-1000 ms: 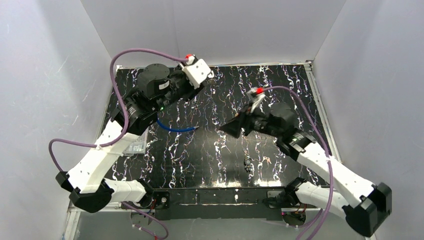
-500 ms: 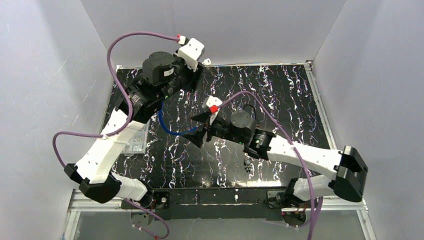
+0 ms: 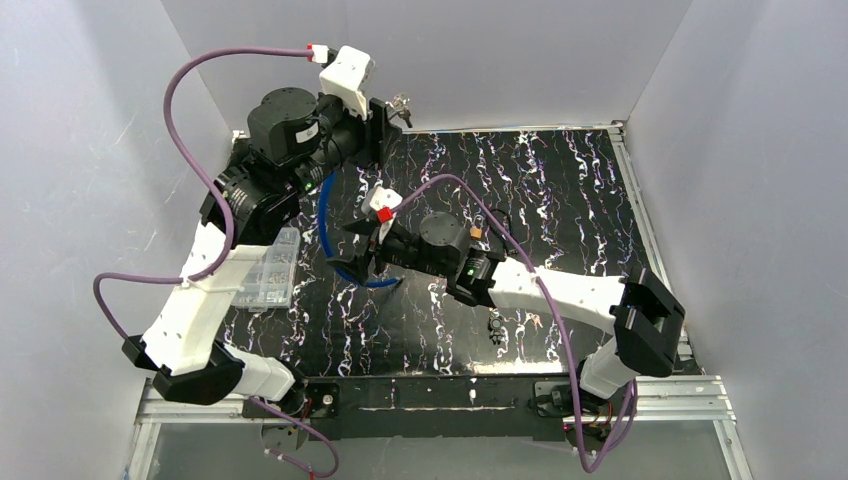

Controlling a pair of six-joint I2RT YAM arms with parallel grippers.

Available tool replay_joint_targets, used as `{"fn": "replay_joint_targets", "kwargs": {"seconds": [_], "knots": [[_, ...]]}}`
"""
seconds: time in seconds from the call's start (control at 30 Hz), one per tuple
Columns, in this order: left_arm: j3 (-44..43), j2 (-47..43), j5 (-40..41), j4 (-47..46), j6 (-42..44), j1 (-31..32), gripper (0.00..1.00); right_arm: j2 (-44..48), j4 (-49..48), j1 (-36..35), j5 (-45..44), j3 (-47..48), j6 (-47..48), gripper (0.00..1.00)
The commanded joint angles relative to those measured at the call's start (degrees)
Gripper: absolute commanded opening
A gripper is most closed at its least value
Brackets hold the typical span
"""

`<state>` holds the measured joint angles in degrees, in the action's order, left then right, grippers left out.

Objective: Unlock with the key

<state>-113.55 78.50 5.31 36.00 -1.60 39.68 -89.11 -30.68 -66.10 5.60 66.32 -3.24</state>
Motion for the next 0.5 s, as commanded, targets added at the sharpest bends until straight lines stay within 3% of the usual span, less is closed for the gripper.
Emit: {"fn": "replay_joint_targets", "kwargs": {"seconds": [0.0, 0.27, 0.37, 0.47], "knots": [[-4.5, -0.2, -1.4, -0.6, -1.9, -0.4, 0.00, -0.9, -5.0, -0.4, 2.2, 4.6, -0.5, 0.77], [-5.9, -0.4, -1.6, -1.5, -3.0, -0.5, 0.00, -2.8, -4.0, -0.9, 6.5, 7.5, -1.6, 0.69], [-7.1, -0.1, -3.1, -1.6, -4.1, -1.0, 0.00, -2.9, -3.5, -1.0, 7.6, 7.8, -2.0, 0.55], [-7.4, -0.3, -4.8, -1.8, -4.5, -1.2, 0.00, -2.4, -1.8, -1.1, 7.3, 8.0, -2.0, 0.31]]}}
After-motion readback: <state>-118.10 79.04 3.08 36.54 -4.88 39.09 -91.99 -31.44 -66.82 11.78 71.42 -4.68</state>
